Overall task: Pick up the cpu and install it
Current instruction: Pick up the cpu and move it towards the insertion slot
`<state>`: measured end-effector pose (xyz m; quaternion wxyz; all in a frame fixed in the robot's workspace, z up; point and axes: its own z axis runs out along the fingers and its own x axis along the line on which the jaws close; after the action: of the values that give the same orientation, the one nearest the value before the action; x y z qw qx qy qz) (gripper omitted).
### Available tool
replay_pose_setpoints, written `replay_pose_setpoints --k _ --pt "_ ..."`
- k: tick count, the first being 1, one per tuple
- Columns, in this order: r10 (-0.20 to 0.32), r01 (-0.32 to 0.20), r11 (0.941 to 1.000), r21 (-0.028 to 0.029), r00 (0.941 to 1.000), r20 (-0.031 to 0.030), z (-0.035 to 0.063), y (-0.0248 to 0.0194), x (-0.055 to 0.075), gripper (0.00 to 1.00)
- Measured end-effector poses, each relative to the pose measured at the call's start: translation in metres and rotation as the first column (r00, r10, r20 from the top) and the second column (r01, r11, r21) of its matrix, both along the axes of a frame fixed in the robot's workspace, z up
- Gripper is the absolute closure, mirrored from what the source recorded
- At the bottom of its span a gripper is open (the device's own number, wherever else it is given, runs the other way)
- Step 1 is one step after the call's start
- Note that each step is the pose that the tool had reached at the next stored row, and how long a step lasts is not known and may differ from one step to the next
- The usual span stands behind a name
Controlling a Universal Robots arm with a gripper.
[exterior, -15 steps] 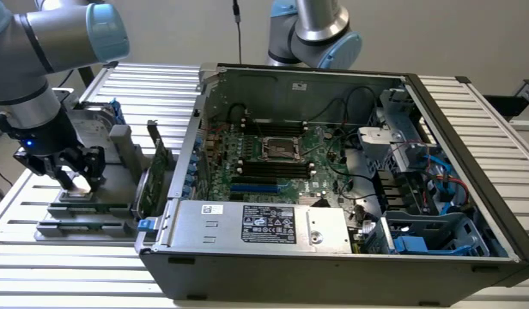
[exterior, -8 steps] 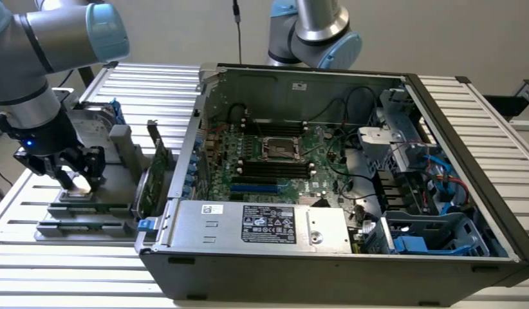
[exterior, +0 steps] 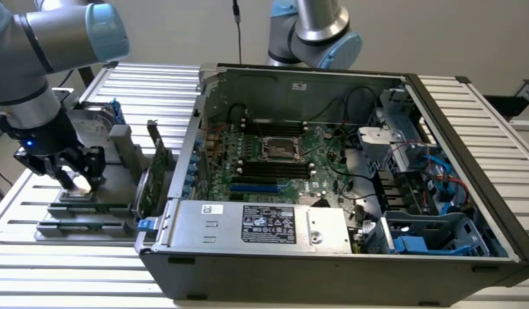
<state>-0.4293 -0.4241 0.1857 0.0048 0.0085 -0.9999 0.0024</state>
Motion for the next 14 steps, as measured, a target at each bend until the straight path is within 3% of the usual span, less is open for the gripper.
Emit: replay_pose_setpoints --k 5,14 --pt "0.0 0.0 0.9999 0.0156 1.0 0.0008 -0.0001 -0.0007 0.0001 0.42" --pt "0.0 0.0 0.9998 0.0205 1.0 0.0007 0.0 -0.0041 0.0001 0.42"
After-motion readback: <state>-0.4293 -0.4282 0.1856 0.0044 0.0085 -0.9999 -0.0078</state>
